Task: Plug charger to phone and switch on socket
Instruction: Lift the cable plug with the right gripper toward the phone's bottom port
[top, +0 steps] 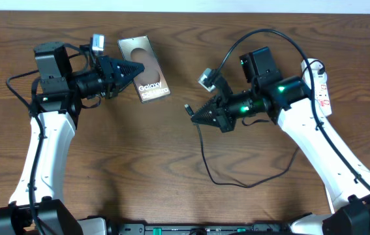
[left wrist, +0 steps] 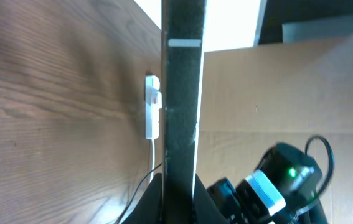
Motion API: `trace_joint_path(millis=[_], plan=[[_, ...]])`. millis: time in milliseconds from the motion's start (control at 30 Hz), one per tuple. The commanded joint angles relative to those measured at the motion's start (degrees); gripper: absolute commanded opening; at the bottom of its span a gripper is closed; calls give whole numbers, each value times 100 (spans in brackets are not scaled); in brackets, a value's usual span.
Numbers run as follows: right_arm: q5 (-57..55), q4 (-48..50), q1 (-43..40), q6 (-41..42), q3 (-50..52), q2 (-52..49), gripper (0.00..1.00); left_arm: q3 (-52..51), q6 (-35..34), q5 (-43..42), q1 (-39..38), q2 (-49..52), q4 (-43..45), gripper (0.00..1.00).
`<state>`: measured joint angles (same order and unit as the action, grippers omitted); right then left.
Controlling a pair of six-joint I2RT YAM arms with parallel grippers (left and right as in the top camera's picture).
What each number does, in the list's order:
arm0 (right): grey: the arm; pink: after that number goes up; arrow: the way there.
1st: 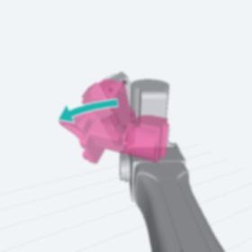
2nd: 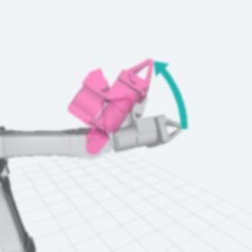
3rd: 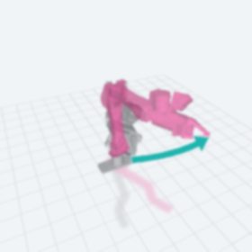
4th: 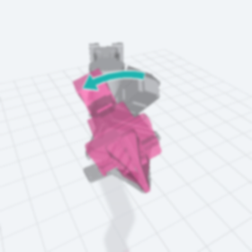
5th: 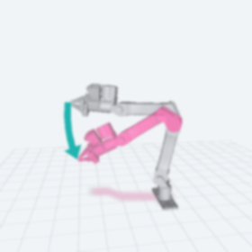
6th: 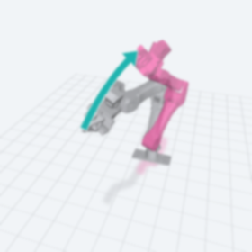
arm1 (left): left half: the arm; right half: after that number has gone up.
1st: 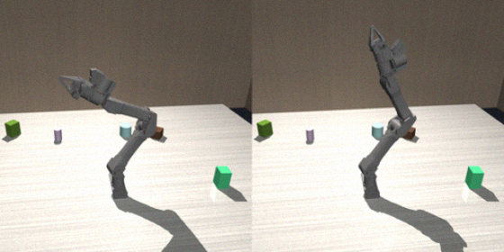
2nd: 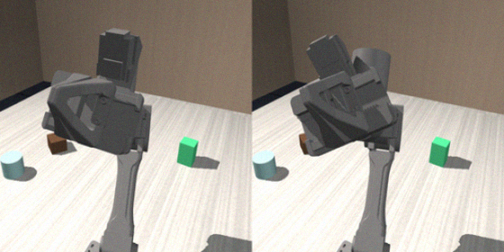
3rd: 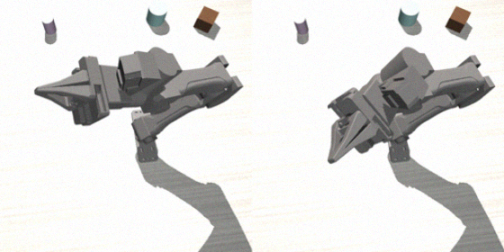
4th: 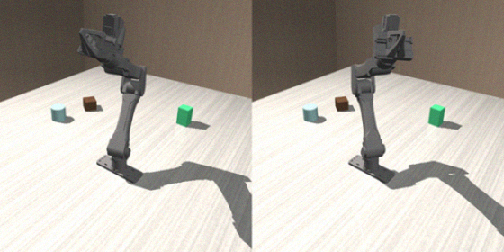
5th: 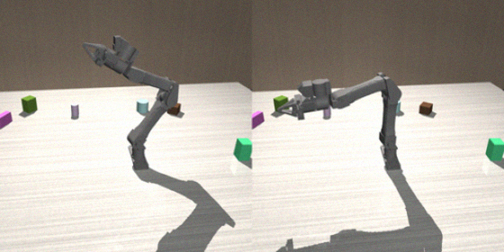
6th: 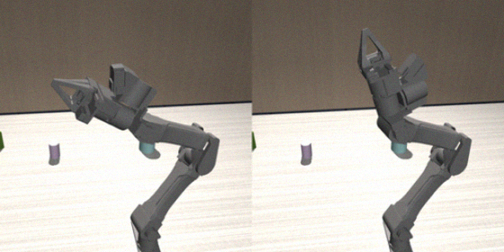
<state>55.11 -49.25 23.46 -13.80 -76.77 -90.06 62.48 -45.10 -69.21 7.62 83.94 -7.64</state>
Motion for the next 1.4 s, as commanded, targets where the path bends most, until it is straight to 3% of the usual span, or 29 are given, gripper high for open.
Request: trace_joint_path(millis=[0, 100, 233, 467, 800, 1367], plan=[[243, 350, 162, 1228, 2, 76, 1, 162, -424, 133, -4, -66, 223, 7], [243, 715, 282, 2059, 2, 76, 1, 162, -673, 127, -37, -68, 737, 7], [238, 931, 431, 2347, 2, 76, 1, 160, -824, 83, -57, -70, 1303, 7], [157, 1563, 704, 2697, 2, 74, 1, 162, -835, -284, -236, -70, 1526, 7], [-247, 1779, 793, 2859, 2, 74, 1, 162, -837, -914, -245, -70, 1893, 7], [-197, 2037, 793, 2968, 2, 74, 1, 160, -787, -986, -245, -68, 2177, 7]])
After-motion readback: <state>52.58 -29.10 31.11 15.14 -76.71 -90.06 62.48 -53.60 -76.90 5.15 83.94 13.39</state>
